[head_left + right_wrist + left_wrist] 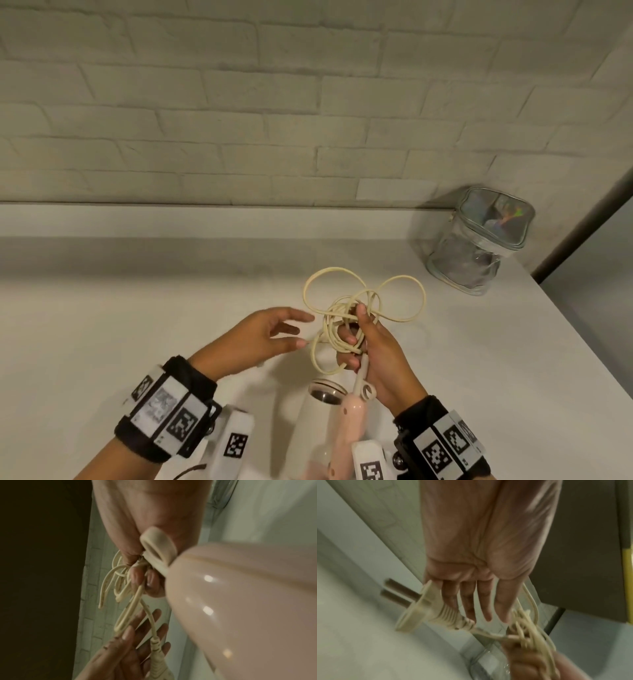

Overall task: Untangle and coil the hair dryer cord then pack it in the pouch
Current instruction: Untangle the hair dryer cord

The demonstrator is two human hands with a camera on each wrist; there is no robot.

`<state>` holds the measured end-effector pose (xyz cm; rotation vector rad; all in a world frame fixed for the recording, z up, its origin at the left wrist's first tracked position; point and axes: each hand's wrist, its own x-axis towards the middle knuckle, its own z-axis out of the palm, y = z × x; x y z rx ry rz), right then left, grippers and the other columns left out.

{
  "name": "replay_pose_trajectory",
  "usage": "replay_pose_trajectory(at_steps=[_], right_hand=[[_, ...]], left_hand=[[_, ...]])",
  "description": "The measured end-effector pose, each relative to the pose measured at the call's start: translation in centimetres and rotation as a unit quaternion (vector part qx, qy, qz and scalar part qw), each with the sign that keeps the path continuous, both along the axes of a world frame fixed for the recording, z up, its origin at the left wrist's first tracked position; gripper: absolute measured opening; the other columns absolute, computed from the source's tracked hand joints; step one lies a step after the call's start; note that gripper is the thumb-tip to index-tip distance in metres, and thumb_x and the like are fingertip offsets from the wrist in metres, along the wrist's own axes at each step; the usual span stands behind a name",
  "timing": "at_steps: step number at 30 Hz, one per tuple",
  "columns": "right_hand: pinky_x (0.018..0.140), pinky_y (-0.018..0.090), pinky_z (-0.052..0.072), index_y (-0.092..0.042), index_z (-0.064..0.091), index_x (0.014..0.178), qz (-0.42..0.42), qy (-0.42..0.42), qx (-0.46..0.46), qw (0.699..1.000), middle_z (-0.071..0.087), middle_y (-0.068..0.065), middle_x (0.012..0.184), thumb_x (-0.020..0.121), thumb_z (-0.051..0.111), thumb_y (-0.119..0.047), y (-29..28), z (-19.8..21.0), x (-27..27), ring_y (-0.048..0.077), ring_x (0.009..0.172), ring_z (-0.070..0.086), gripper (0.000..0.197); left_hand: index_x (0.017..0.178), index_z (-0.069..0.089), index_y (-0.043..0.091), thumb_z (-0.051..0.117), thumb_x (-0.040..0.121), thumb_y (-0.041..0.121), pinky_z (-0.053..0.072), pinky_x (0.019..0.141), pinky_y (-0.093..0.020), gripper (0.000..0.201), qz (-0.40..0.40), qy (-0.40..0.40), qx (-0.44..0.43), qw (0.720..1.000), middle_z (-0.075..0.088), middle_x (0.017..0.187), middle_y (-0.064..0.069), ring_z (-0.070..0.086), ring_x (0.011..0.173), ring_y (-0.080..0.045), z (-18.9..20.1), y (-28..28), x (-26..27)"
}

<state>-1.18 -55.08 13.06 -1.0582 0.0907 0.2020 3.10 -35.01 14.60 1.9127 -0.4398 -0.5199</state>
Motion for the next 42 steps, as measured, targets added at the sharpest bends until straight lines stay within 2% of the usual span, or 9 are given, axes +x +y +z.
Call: replay_pose_trajectory(at_steps=[3, 11, 17, 22, 26, 31, 35, 40, 42], right_hand=[[0.047, 0.024, 0.028, -0.014, 0.056, 0.081, 0.009, -0.012, -0.016, 1.0, 0.039, 0.007, 0.066, 0.094, 0.037, -0.044, 0.3, 0.0, 0.0, 0.014, 0.044, 0.033, 0.038], [0.055, 0.03, 0.043, -0.002, 0.054, 0.101, 0.032, -0.007, 0.06, 0.998, 0.056, 0.015, 0.086, 0.085, 0.049, -0.023, 1.0, 0.4, -0.3, 0.024, 0.06, 0.053, 0.026], [0.085, 0.049, 0.054, -0.005, 0.053, 0.119, -0.021, -0.01, 0.015, 1.0, 0.065, 0.02, 0.113, 0.091, 0.043, 0.001, 1.3, 0.1, -1.1, 0.035, 0.104, 0.063, 0.03], [0.067, 0.016, 0.049, -0.019, 0.056, 0.089, -0.153, -0.032, -0.279, 0.948, 0.063, 0.0, 0.09, 0.08, 0.068, -0.014, -0.8, -0.3, -1.9, 0.007, 0.081, 0.062, 0.016], [0.061, 0.016, 0.038, -0.023, 0.044, 0.064, -0.274, -0.15, -0.377, 0.872, 0.05, -0.009, 0.064, 0.08, 0.065, -0.002, -2.7, 0.5, -3.3, 0.006, 0.058, 0.045, 0.033], [0.062, 0.017, 0.044, -0.028, 0.063, 0.09, -0.088, -0.212, -0.531, 0.816, 0.057, -0.013, 0.082, 0.078, 0.069, -0.031, 0.5, 2.7, -1.5, 0.01, 0.064, 0.054, 0.014], [0.065, 0.024, 0.045, -0.016, 0.068, 0.09, -0.047, -0.23, -0.619, 0.75, 0.061, -0.002, 0.079, 0.081, 0.063, -0.016, 1.3, 3.4, 0.3, 0.014, 0.068, 0.055, 0.011], [0.05, 0.017, 0.034, -0.016, 0.047, 0.069, -0.126, -0.205, -0.588, 0.772, 0.04, -0.012, 0.061, 0.076, 0.056, -0.007, 1.1, 3.5, 0.1, 0.008, 0.053, 0.044, 0.015], [0.048, 0.027, 0.04, -0.012, 0.046, 0.067, -0.173, -0.163, -0.515, 0.824, 0.045, -0.002, 0.056, 0.077, 0.053, -0.001, 0.1, 3.1, 0.6, 0.025, 0.053, 0.053, 0.017]], left_hand=[[0.093, 0.066, 0.022, 0.059, 0.087, 0.015, 0.047, 0.073, -0.013, 0.012, 0.052, -0.034, -0.038, 0.997, 0.072, 0.093, 0.008, 0.064, 0.092, -0.004, -1.0, -0.8, -1.0], [0.069, 0.061, 0.011, 0.066, 0.074, 0.043, 0.041, 0.072, -0.026, 0.033, 0.157, -0.008, -0.104, 0.982, 0.06, 0.069, 0.001, 0.055, 0.072, -0.011, -1.0, -3.2, -1.6], [0.093, 0.056, -0.001, 0.047, 0.092, 0.014, 0.053, 0.061, -0.019, 0.018, 0.209, 0.054, -0.221, 0.951, 0.067, 0.083, -0.01, 0.069, 0.071, -0.018, 0.3, -3.0, -1.0], [0.087, 0.062, 0.009, 0.052, 0.09, 0.019, 0.057, 0.073, -0.025, 0.014, 0.217, 0.037, -0.221, 0.95, 0.072, 0.086, -0.008, 0.071, 0.082, -0.024, 0.9, -2.3, -0.7], [0.092, 0.061, 0.008, 0.055, 0.089, 0.019, 0.056, 0.082, -0.03, 0.013, 0.226, 0.011, -0.198, 0.954, 0.071, 0.089, -0.013, 0.071, 0.084, -0.024, 0.7, -2.5, -0.8], [0.092, 0.061, 0.009, 0.058, 0.086, 0.019, 0.056, 0.075, -0.025, 0.012, 0.198, -0.014, -0.196, 0.96, 0.069, 0.091, -0.015, 0.07, 0.083, -0.024, 0.8, -3.6, -1.3], [0.088, 0.062, 0.012, 0.06, 0.083, 0.024, 0.056, 0.079, -0.031, 0.013, 0.198, -0.047, -0.178, 0.963, 0.068, 0.085, -0.012, 0.068, 0.083, -0.025, 0.9, -4.2, -1.3], [0.081, 0.059, 0.011, 0.056, 0.089, 0.022, 0.057, 0.064, -0.034, 0.014, 0.229, -0.1, -0.121, 0.961, 0.067, 0.076, -0.011, 0.069, 0.069, -0.018, 0.4, -4.3, -1.0], [0.08, 0.056, 0.005, 0.052, 0.091, 0.018, 0.056, 0.054, -0.032, 0.017, 0.253, -0.079, -0.122, 0.957, 0.063, 0.075, -0.012, 0.067, 0.062, -0.016, 0.0, -3.8, -0.8]])
